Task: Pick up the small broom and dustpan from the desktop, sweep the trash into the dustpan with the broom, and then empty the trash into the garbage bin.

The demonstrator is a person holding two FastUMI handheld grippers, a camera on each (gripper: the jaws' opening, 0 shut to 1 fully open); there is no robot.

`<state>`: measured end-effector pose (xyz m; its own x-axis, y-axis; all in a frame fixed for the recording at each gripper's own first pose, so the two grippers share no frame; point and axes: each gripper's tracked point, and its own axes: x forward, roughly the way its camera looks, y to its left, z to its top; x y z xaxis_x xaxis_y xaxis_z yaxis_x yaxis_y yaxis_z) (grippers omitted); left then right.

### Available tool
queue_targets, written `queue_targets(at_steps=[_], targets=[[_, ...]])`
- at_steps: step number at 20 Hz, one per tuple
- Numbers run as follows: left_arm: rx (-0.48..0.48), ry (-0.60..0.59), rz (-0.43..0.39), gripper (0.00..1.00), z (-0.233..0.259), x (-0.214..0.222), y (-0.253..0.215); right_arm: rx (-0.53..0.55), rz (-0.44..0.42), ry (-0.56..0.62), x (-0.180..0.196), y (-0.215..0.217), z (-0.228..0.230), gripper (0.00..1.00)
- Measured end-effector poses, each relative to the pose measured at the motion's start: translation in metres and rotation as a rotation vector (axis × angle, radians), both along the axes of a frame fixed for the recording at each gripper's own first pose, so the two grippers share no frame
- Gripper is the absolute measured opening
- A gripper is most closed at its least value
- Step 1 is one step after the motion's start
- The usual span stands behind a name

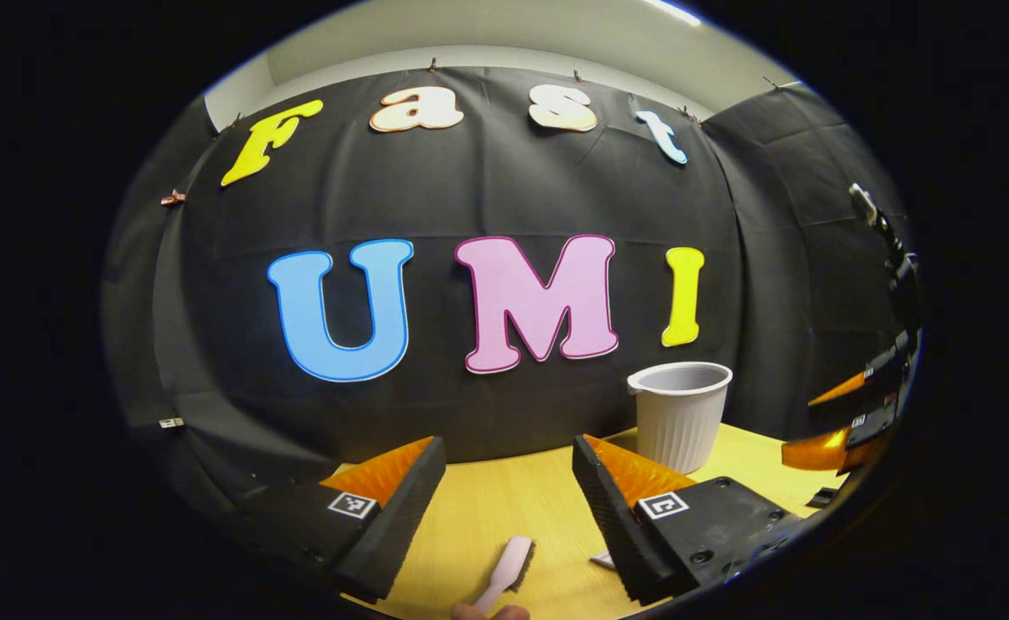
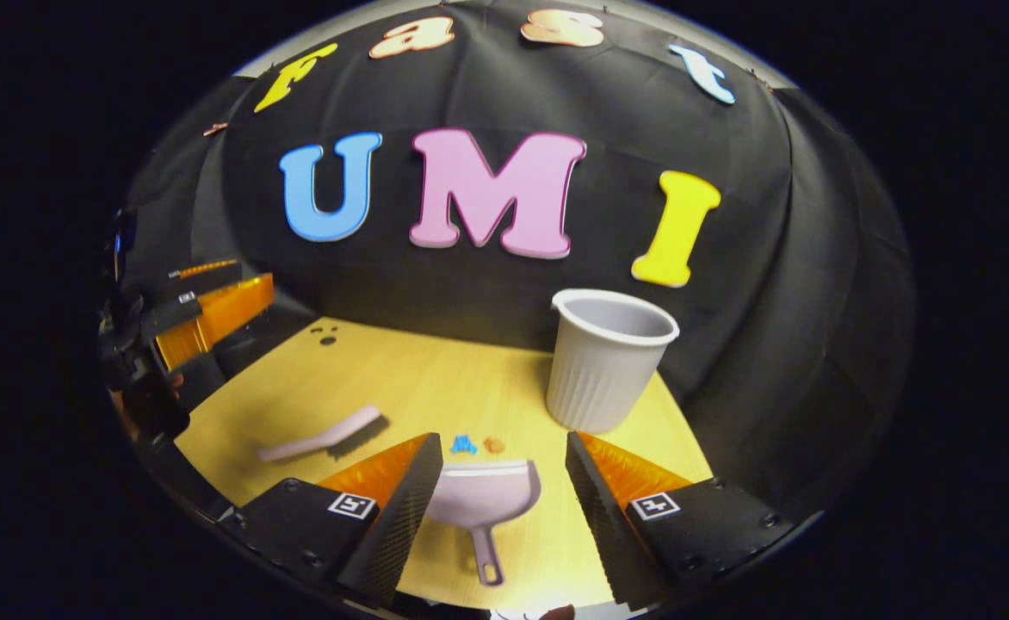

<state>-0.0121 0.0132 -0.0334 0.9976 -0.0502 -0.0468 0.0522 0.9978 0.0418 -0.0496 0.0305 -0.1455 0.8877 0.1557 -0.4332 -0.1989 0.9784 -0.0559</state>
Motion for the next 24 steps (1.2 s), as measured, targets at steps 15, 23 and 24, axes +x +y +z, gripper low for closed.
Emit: queue_targets(at_steps=[15,23,24], targets=[[0.042,0.067,0.059,0.97,-0.033,-0.028,0.042,-0.102,0.018,0.612,-0.015,-0.002,-0.215,0.83],[0.046,0.102,0.141,0.97,-0.042,-0.039,0.066,-0.134,0.032,0.780,0.002,0.005,-0.263,0.72],[0.048,0.106,0.152,0.97,-0.043,-0.040,0.069,-0.134,0.030,0.794,0.003,0.007,-0.268,0.71]])
